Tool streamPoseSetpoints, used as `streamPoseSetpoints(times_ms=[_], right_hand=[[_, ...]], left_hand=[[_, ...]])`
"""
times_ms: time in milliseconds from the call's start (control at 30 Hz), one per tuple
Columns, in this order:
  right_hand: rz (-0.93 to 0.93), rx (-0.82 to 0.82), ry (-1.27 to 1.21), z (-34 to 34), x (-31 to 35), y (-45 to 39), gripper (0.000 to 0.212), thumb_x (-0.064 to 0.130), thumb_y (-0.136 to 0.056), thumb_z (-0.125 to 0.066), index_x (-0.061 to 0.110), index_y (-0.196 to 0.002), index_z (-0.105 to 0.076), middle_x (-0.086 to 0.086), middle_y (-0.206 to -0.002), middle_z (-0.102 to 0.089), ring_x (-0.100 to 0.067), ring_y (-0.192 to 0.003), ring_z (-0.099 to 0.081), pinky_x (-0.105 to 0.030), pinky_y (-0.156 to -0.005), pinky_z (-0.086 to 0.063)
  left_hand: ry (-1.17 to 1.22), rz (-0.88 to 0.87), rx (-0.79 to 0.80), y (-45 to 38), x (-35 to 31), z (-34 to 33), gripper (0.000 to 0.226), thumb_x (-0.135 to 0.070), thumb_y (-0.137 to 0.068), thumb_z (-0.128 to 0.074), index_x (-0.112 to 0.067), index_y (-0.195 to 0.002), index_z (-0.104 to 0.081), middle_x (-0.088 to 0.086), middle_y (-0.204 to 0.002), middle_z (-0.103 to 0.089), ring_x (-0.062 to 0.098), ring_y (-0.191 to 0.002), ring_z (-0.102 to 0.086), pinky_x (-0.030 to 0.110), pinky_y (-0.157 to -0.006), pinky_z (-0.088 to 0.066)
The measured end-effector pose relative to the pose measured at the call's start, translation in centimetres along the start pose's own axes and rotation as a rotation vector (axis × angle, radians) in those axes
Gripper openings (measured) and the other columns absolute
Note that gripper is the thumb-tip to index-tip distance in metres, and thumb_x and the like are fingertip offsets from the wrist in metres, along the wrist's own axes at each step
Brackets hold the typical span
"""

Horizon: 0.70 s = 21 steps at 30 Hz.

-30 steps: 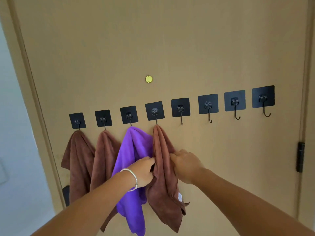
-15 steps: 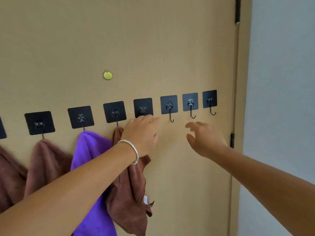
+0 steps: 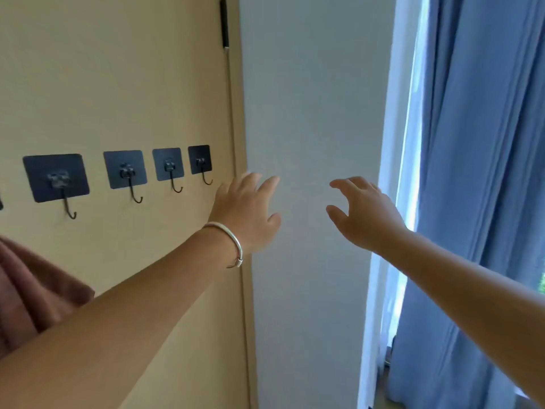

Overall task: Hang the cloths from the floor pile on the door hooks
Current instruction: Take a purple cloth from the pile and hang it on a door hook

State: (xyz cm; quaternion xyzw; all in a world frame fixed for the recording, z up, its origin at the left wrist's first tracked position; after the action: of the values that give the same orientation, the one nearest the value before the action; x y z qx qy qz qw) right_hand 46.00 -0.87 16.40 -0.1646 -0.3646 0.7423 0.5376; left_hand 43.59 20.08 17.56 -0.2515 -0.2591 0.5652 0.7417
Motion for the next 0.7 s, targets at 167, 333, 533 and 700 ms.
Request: streamPoseSetpoints(times_ms=[167, 333, 533, 700], right_hand=[[-0.179, 0.018, 0.163, 6.8, -6.4, 5.4, 0.051, 0.04, -0.09, -0.055, 0.027, -0.138, -0.043, -0.002, -0.139, -0.047, -0.025, -0.125, -0.044, -0.04, -0.099, -0.038], [-0.347, 0.005, 0.298, 14.7, -12.5, 12.0, 0.055, 0.042, -0.088, -0.057, 0.027, -0.139, -0.044, -0.002, -0.138, -0.048, -0.025, -0.127, -0.043, -0.04, -0.101, -0.038], [-0.523, 0.018, 0.492, 24.2, -18.2, 20.6, 0.055, 0.045, -0.088, -0.057, 0.026, -0.138, -0.045, -0.005, -0.139, -0.049, -0.028, -0.127, -0.044, -0.04, -0.1, -0.038], [-0.707, 0.02, 0.598, 33.5, -22.4, 29.0, 0.06, 0.049, -0.089, -0.055, 0.029, -0.142, -0.038, -0.004, -0.146, -0.042, -0.026, -0.133, -0.038, -0.046, -0.107, -0.034]], left_hand=[[0.121, -0.109, 0.033, -1.0, -8.2, -1.2, 0.068, -0.045, -0.089, -0.047, -0.027, -0.149, -0.022, 0.007, -0.152, -0.029, 0.024, -0.142, -0.019, 0.043, -0.111, -0.021], [0.26, -0.289, 0.029, -1.4, -19.4, -0.7, 0.069, -0.049, -0.089, -0.047, -0.028, -0.149, -0.02, 0.005, -0.151, -0.028, 0.023, -0.142, -0.019, 0.045, -0.112, -0.022], [0.403, -0.526, 0.021, -0.9, -34.5, 2.3, 0.072, -0.052, -0.09, -0.047, -0.028, -0.151, -0.017, 0.007, -0.155, -0.023, 0.025, -0.145, -0.013, 0.049, -0.117, -0.015], [0.531, -0.695, 0.023, 1.0, -47.7, 5.9, 0.072, -0.053, -0.089, -0.049, -0.03, -0.149, -0.016, 0.007, -0.156, -0.022, 0.025, -0.146, -0.013, 0.052, -0.117, -0.011]])
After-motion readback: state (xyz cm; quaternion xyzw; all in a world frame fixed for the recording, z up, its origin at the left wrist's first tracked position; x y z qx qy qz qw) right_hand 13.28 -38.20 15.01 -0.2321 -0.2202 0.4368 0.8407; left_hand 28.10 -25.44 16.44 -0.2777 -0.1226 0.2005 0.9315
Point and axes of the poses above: each hand's wrist, its own y-axis away from the middle knuckle, its own z-axis out of the back of the hand, x = y × z, the point moved 4 cm from there along -y, towards the middle knuckle
